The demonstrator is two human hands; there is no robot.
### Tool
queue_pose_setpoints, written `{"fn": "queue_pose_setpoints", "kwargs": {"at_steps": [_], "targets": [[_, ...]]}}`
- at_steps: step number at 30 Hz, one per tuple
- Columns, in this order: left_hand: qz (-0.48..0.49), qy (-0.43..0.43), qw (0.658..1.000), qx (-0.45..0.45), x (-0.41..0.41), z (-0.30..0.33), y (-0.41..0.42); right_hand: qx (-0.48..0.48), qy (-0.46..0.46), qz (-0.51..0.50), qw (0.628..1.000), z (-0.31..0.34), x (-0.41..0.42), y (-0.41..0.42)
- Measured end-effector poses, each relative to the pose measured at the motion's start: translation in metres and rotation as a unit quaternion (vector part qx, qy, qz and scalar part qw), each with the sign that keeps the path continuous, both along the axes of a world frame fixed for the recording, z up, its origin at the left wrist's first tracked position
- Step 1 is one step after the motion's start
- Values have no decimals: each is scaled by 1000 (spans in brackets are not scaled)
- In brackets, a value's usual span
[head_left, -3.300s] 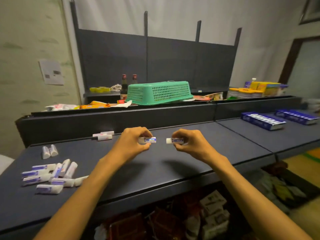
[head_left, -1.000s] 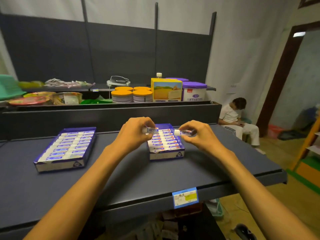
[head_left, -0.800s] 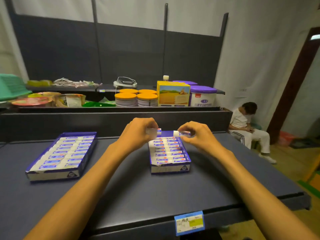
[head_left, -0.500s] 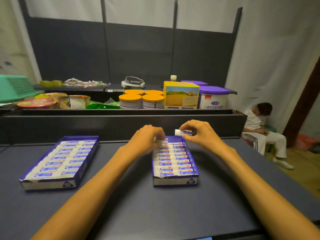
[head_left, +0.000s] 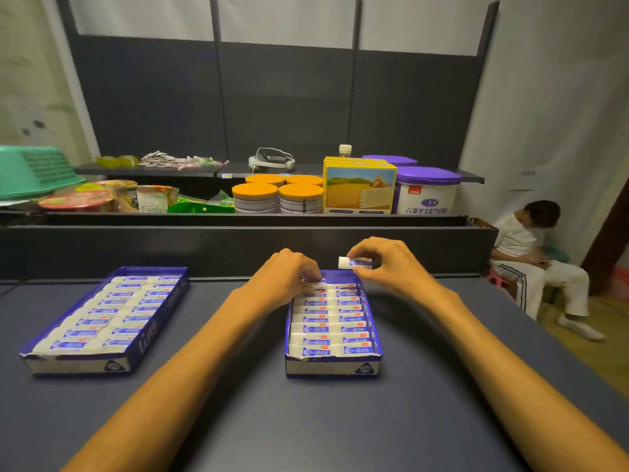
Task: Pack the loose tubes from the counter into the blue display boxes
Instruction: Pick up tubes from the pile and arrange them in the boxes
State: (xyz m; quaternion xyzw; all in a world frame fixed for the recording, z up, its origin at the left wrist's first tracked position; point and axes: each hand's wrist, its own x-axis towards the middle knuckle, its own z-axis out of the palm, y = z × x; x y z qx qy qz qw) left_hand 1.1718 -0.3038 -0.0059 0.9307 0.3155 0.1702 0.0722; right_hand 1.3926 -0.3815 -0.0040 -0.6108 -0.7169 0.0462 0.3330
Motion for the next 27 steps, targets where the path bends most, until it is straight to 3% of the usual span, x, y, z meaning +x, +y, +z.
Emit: {"fn": "queue_pose_setpoints", "kwargs": {"at_steps": [27], "targets": [[-14, 24, 999, -31, -4, 5, 5, -81, -32, 1, 996, 4, -17, 1]]}}
